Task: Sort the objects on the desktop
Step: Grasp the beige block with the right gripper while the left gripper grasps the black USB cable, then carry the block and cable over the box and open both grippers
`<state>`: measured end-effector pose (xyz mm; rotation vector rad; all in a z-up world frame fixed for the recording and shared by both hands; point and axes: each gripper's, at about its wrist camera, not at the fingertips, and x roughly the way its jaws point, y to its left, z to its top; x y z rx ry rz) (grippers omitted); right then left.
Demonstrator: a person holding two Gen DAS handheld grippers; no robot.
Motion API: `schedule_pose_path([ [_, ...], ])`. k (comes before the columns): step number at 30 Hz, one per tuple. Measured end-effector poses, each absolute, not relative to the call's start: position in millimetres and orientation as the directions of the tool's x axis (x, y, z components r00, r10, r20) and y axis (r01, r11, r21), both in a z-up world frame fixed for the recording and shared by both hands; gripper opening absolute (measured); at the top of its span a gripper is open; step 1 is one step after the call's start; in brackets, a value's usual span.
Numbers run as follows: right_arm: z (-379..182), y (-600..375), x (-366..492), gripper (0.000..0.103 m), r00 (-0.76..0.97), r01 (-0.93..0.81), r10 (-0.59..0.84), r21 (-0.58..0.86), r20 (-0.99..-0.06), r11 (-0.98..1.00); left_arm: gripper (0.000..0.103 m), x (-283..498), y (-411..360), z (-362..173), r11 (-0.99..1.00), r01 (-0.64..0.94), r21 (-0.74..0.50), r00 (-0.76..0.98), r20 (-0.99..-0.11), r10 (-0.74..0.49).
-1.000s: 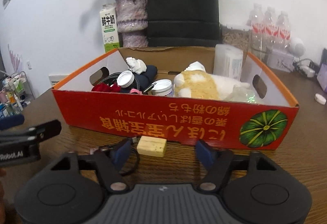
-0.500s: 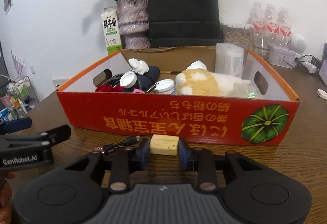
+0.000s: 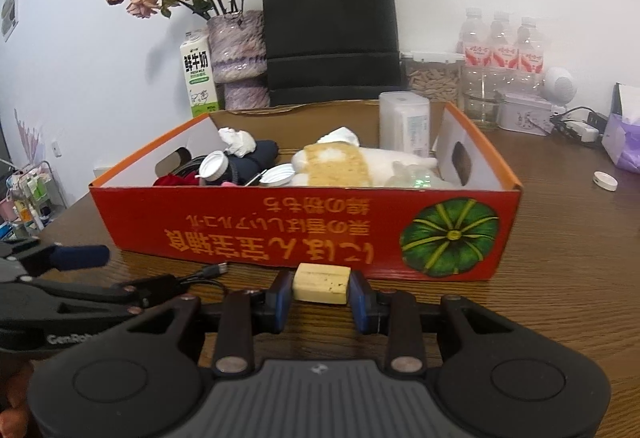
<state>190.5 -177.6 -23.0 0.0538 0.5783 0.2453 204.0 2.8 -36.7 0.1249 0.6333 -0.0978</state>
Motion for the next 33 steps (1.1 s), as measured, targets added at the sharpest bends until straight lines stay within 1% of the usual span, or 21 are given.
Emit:
schedule_pose_path([
  [1, -23, -179, 190, 0.030, 0.810, -0.215, 0.246, 0.122, -0.532, 0.969, 0.072, 205, 2, -38, 0.987, 0.135, 0.083, 0.798, -0.600, -0.059],
  [2, -23, -181, 190, 0.030, 0.811, -0.215, 0.248, 0.124, -0.530, 0.969, 0.068, 206, 2, -38, 0.987, 0.141, 0.075, 0.796, -0.601, -0.068],
  [3, -22, -182, 189, 0.030, 0.811, -0.216, 0.249, 0.125, -0.529, 0.968, 0.059, 206, 2, -38, 0.987, 0.148, 0.065, 0.793, -0.604, -0.079],
  [4, -22, -183, 189, 0.030, 0.811, -0.218, 0.251, 0.126, -0.528, 0.968, 0.054, 206, 2, -37, 0.986, 0.162, 0.048, 0.787, -0.608, -0.100],
  [6, -22, -183, 188, 0.030, 0.812, -0.223, 0.256, 0.127, -0.525, 0.966, 0.028, 206, 1, -35, 0.981, 0.193, 0.013, 0.772, -0.619, -0.144],
  [7, -22, -183, 188, 0.030, 0.812, -0.225, 0.257, 0.126, -0.523, 0.966, 0.026, 205, -1, -34, 0.979, 0.205, 0.019, 0.769, -0.622, -0.149],
  [11, -21, -184, 185, 0.030, 0.815, -0.232, 0.263, 0.127, -0.516, 0.965, 0.025, 197, -8, -37, 0.978, 0.206, 0.043, 0.779, -0.612, -0.137],
  [16, -20, -185, 177, 0.030, 0.822, -0.248, 0.276, 0.124, -0.498, 0.961, 0.025, 188, -8, -36, 0.981, 0.194, 0.023, 0.787, -0.601, -0.141],
  [21, -15, -183, 164, 0.030, 0.838, -0.276, 0.293, 0.106, -0.461, 0.955, 0.025, 178, -4, -26, 0.982, 0.186, 0.007, 0.810, -0.567, -0.150],
  [28, 5, -185, 148, 0.030, 0.875, -0.292, 0.305, 0.093, -0.375, 0.952, 0.025, 164, -1, 2, 0.980, 0.199, -0.017, 0.858, -0.479, -0.183],
  [33, 24, -182, 157, 0.030, 0.890, -0.290, 0.301, 0.084, -0.343, 0.953, 0.025, 174, 1, 25, 0.980, 0.195, -0.048, 0.885, -0.421, -0.197],
])
